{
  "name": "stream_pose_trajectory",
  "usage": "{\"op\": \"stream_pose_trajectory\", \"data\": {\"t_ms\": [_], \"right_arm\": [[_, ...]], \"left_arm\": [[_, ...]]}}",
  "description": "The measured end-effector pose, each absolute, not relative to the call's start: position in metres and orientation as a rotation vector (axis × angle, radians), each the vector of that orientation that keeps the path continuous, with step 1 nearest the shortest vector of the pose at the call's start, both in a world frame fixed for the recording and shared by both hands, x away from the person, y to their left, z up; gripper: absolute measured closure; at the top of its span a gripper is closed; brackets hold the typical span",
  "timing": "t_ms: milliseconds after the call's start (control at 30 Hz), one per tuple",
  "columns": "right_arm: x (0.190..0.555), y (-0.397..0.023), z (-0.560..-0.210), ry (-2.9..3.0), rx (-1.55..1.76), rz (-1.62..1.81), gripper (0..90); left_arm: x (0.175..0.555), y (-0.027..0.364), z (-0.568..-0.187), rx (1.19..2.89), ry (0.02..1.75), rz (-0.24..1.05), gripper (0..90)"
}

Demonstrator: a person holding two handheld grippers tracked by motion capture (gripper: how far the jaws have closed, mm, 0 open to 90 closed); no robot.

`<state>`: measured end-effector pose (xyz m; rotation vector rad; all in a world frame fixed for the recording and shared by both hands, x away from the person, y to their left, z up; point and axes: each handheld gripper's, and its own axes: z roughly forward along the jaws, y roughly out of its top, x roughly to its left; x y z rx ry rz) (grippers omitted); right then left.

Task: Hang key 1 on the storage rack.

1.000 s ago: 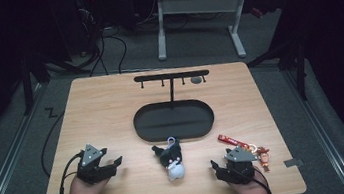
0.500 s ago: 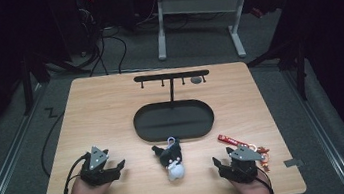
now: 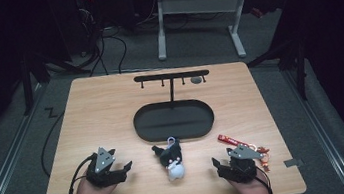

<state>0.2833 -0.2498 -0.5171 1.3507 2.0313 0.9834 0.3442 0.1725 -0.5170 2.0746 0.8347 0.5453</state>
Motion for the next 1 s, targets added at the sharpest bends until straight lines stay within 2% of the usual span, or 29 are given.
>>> {"op": "stream_pose_trajectory", "data": {"t_ms": [200,500,700,1000], "right_arm": [[0.291,-0.239,-0.501,2.034,1.373,0.943,33.6],[0.294,-0.230,-0.504,2.093,1.409,0.824,32.0],[0.304,-0.235,-0.497,2.148,1.478,0.772,27.6],[0.316,-0.231,-0.496,2.209,1.509,0.669,27.4]], "left_arm": [[0.347,0.172,-0.517,2.070,0.813,0.543,24.3],[0.346,0.173,-0.514,2.057,0.769,0.523,24.4],[0.347,0.171,-0.515,2.065,0.761,0.519,24.7],[0.346,0.170,-0.515,2.069,0.754,0.526,24.6]]}}
